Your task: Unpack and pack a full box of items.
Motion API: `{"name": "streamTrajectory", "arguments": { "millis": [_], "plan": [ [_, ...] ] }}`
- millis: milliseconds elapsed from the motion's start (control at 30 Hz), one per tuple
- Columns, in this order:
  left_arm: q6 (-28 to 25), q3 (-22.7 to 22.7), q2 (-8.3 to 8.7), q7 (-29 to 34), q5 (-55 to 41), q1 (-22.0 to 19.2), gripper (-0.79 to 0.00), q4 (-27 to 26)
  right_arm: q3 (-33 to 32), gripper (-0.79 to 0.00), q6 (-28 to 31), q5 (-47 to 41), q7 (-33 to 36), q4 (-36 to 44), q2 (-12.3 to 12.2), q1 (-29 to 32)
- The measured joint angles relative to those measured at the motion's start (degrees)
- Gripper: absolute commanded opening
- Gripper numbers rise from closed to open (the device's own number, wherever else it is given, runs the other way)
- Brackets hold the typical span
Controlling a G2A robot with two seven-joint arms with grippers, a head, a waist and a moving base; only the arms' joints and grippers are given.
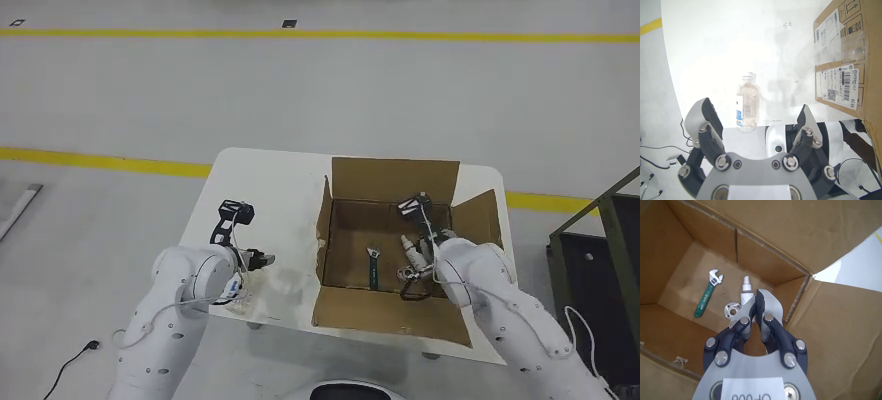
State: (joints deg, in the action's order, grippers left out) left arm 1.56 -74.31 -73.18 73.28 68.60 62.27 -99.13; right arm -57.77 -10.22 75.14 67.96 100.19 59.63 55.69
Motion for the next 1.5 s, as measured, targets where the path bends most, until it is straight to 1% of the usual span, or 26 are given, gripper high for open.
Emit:
{"name": "streamTrajectory", "arguments": {
  "millis": [33,133,233,433,467,533,600,667,700,767,800,933,967,1033,1200,1267,1500],
  "plan": [
    [0.00,0.00,0.00,0.00,0.00,0.00,0.000,0.00,2.40,-0.785,-0.30,-0.17,1.82,-2.49,0.82,-2.40],
    [0.00,0.00,0.00,0.00,0.00,0.00,0.000,0.00,7.21,-0.785,-0.23,-0.57,4.23,-9.31,2.73,-7.55],
    [0.00,0.00,0.00,0.00,0.00,0.00,0.000,0.00,10.08,-0.785,0.62,-1.86,4.81,-15.36,4.17,-10.65],
    [0.00,0.00,0.00,0.00,0.00,0.00,0.000,0.00,11.99,-0.785,2.36,-3.45,3.97,-24.29,5.87,-13.07],
    [0.00,0.00,0.00,0.00,0.00,0.00,0.000,0.00,12.09,-0.736,2.59,-3.52,3.63,-25.18,6.04,-13.27],
    [0.00,0.00,0.00,0.00,0.00,0.00,0.000,0.00,12.34,-0.748,3.35,-3.55,3.07,-26.63,6.40,-13.61],
    [0.00,0.00,0.00,0.00,0.00,0.00,0.000,0.00,12.41,-0.705,3.61,-3.26,2.68,-27.22,6.64,-13.78],
    [0.00,0.00,0.00,0.00,0.00,0.00,0.000,0.00,12.32,-0.554,3.96,-3.19,2.37,-27.27,6.83,-13.66],
    [0.00,0.00,0.00,0.00,0.00,0.00,0.000,0.00,12.18,-0.545,4.10,-3.21,2.35,-27.19,6.87,-13.54],
    [0.00,0.00,0.00,0.00,0.00,0.00,0.000,0.00,11.79,-0.502,4.46,-3.16,2.17,-26.96,6.93,-13.20],
    [0.00,0.00,0.00,0.00,0.00,0.00,0.000,0.00,11.59,-0.440,4.64,-3.16,2.08,-26.90,6.95,-13.04],
    [0.00,0.00,0.00,0.00,0.00,0.00,0.000,0.00,10.49,-0.413,5.52,-3.13,1.57,-26.62,6.96,-12.41],
    [0.00,0.00,0.00,0.00,0.00,0.00,0.000,0.00,10.21,-0.394,5.69,-3.11,1.50,-26.53,6.95,-12.30],
    [0.00,0.00,0.00,0.00,0.00,0.00,0.000,0.00,9.52,-0.305,6.11,-3.13,1.44,-26.51,6.91,-12.02],
    [0.00,0.00,0.00,0.00,0.00,0.00,0.000,0.00,8.94,-0.234,7.32,-3.92,1.16,-27.89,7.22,-11.82],
    [0.00,0.00,0.00,0.00,0.00,0.00,0.000,0.00,9.12,-0.228,7.73,-4.35,0.76,-28.80,7.53,-11.99],
    [0.00,0.00,0.00,0.00,0.00,0.00,0.000,0.00,10.29,-0.283,8.15,-5.16,-0.40,-32.56,8.81,-13.12]
  ]
}}
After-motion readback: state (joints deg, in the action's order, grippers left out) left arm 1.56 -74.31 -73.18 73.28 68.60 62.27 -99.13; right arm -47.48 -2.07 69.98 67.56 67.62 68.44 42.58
